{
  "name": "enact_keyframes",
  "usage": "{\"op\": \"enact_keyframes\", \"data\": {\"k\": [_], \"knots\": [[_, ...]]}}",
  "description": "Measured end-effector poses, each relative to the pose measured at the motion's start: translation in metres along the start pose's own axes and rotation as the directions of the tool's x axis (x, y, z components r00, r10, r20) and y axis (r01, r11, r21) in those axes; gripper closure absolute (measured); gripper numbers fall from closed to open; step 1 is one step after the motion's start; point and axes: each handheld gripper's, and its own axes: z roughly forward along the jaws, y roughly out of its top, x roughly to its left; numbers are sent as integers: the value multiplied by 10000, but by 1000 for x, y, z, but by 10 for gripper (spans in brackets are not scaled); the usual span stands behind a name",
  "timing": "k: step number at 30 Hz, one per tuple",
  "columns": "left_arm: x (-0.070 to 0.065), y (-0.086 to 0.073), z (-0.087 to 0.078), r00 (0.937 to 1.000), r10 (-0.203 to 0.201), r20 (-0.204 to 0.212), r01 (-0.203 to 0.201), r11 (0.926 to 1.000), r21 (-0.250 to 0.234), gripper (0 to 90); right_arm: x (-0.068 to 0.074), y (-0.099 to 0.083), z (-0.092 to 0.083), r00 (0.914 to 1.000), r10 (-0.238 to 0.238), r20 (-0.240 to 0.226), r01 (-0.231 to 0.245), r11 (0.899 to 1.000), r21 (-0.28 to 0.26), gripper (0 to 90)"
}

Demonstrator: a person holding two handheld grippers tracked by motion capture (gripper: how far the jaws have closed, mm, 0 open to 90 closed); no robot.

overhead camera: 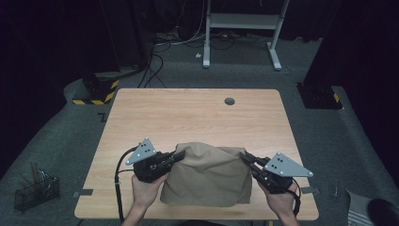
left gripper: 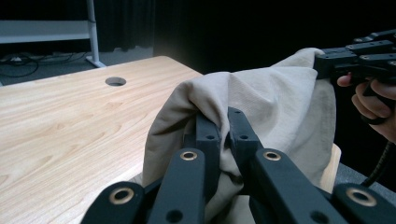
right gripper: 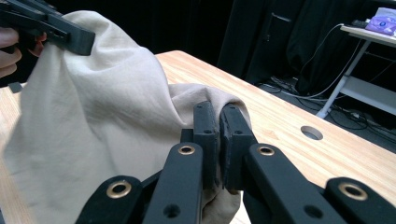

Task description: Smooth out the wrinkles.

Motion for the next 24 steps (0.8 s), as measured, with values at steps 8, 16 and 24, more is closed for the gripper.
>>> {"op": "enact_keyframes", "data": {"k": [8, 16, 24], "knots": [[3, 3, 0, 9997, 115, -225, -116, 9999, -48, 856, -1, 1, 6, 9998, -170, 110, 170, 9999, -12, 866], [11, 3, 6, 9994, -65, -330, 67, 10000, 73, 856, -9, 2, 17, 9999, -29, 112, 28, 9999, 99, 867], [21, 3, 12, 9985, -259, -485, 270, 9994, 212, 856, -17, 0, 28, 9998, 181, 62, -183, 9995, 249, 867]]}}
